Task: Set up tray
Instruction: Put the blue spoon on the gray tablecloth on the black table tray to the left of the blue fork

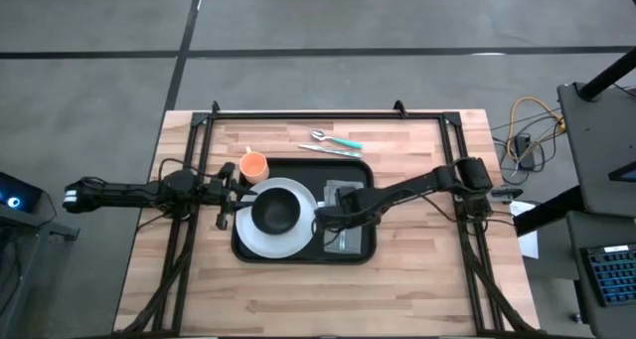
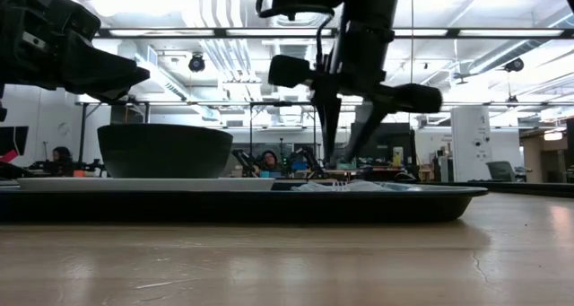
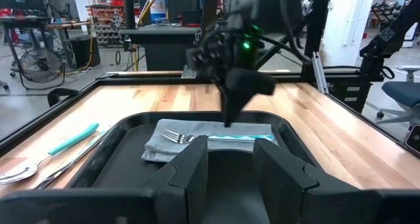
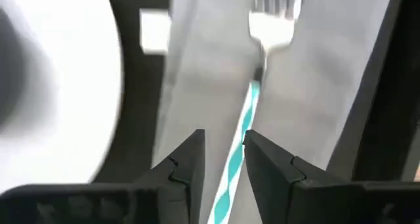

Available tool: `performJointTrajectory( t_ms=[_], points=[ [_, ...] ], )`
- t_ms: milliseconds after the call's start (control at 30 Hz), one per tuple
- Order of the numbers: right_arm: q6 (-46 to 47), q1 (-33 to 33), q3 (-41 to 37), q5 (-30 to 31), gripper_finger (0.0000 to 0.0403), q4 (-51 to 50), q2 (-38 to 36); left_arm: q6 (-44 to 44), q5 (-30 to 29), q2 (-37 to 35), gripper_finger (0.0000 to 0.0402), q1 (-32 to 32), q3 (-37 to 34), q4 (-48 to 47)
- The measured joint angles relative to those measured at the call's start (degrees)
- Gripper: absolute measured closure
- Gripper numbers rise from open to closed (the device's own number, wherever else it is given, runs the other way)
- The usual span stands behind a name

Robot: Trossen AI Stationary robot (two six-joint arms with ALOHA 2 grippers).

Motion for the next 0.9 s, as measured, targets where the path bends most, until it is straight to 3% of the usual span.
performJointTrajectory(
  t_ms=[133,667,900],
  points=[
    [-6.3,-2.3,0.0,3.6,0.0310,0.0,-1.7,0.0,0.0,0.0,0.0297,0.0,0.0,0.0],
    [-31.3,-12.3,0.0,3.0,0.0291,0.6,-2.9,0.0,0.0,0.0,0.0297,0.0,0.0,0.0],
    [-42.7,-20.3,0.0,-1.7,0.0281,0.8,-2.9,0.0,0.0,0.0,0.0297,0.0,0.0,0.0]
  ],
)
